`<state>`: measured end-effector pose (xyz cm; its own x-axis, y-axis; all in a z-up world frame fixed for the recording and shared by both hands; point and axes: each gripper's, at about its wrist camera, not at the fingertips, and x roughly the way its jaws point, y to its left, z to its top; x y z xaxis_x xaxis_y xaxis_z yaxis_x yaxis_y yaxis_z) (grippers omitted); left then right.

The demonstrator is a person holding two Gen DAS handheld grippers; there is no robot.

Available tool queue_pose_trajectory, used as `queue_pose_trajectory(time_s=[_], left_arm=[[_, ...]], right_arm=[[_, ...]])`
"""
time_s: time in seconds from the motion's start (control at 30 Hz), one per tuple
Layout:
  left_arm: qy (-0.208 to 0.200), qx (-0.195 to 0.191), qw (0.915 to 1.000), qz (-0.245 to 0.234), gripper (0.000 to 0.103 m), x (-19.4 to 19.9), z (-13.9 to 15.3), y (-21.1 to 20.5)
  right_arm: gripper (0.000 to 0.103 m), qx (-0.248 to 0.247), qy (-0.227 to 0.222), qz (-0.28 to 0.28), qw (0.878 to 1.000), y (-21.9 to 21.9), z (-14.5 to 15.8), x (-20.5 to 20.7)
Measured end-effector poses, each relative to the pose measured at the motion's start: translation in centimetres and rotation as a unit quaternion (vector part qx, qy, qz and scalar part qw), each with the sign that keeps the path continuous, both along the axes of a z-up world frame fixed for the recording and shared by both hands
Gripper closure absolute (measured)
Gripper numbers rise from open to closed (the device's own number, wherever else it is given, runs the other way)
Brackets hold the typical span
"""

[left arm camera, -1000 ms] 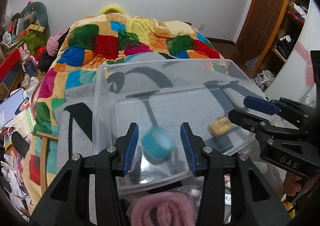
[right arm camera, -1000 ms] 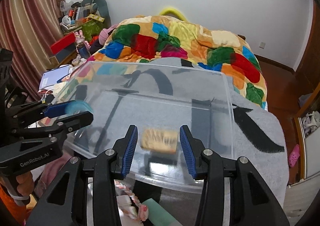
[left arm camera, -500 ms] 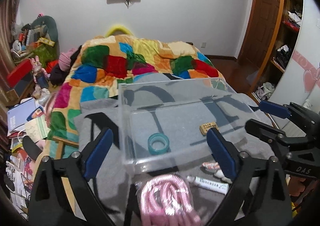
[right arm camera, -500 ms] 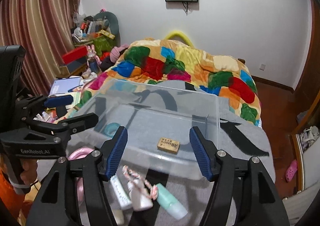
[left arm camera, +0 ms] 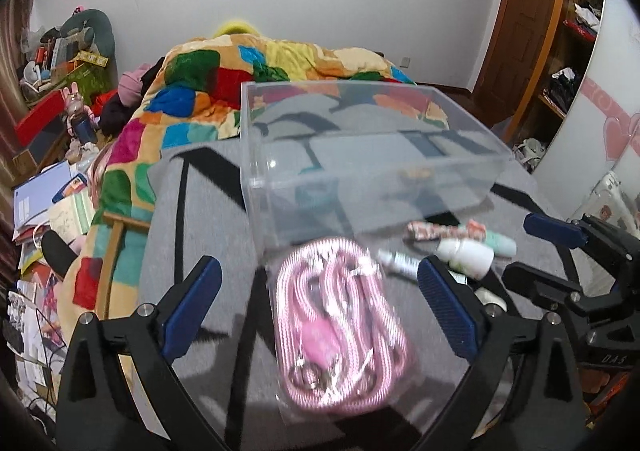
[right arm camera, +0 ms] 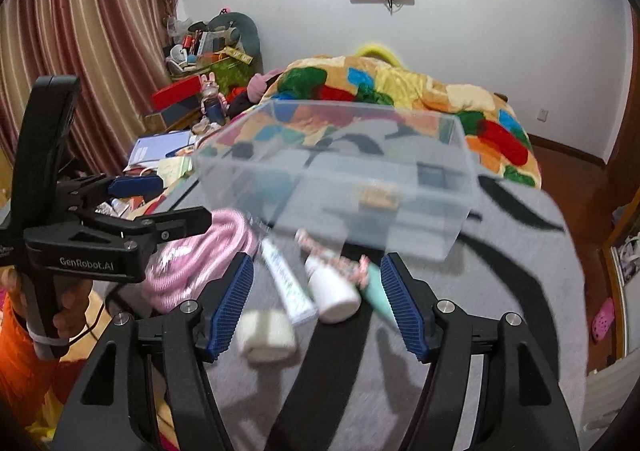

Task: Organize objects
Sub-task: 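Grasp the bagged pink rope with the left tool while the right tool grasps the white bandage roll, then carry the pink rope bag and bandage roll into the clear box and release both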

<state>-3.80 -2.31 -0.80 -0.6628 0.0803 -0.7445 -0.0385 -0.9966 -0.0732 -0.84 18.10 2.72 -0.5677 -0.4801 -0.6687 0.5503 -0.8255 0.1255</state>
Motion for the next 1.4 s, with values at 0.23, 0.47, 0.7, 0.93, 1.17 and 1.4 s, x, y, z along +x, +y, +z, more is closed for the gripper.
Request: queue_pose_trajectory(time_s=[0.23, 0.47, 0.7, 0.93, 1.17, 1.4], left_arm=[[-0.017, 0.007, 0.9998, 0.0, 0.003, 2.1, -2.0, 0.3], [-0.036, 0.02, 0.9991, -0.01, 0.001, 1.4, -3.5, 0.7], [-0.044, 0.007, 0.999, -0.002, 0.001, -0.6, -5.0, 1.3], [-0.004, -0.002, 0.9998, -0.018, 0.039, 0.9, -4.5, 1.6], [0.012, 0.008, 0.9999, -0.006, 0.045, 3.0, -3.5, 0.3], [0.063, 0.03, 0.9975, 0.008, 0.045, 4.3, 0.8, -0.7]], right_arm=[[0.04, -0.021, -0.039, 0.007, 0.999, 0.5, -2.0, 1.0], [0.04, -0.016, -0.071, 0.027, 0.997, -0.7, -4.0, 1.6], [0.066, -0.01, -0.071, 0.034, 0.997, -1.0, -4.5, 1.7], [0.066, -0.004, -0.04, 0.022, 0.999, -0.5, -3.5, 2.2], [0.066, -0.011, -0.025, 0.009, 1.0, 0.1, -2.2, 2.1], [0.066, -0.015, -0.001, -0.013, 1.0, 1.4, -0.5, 1.4]])
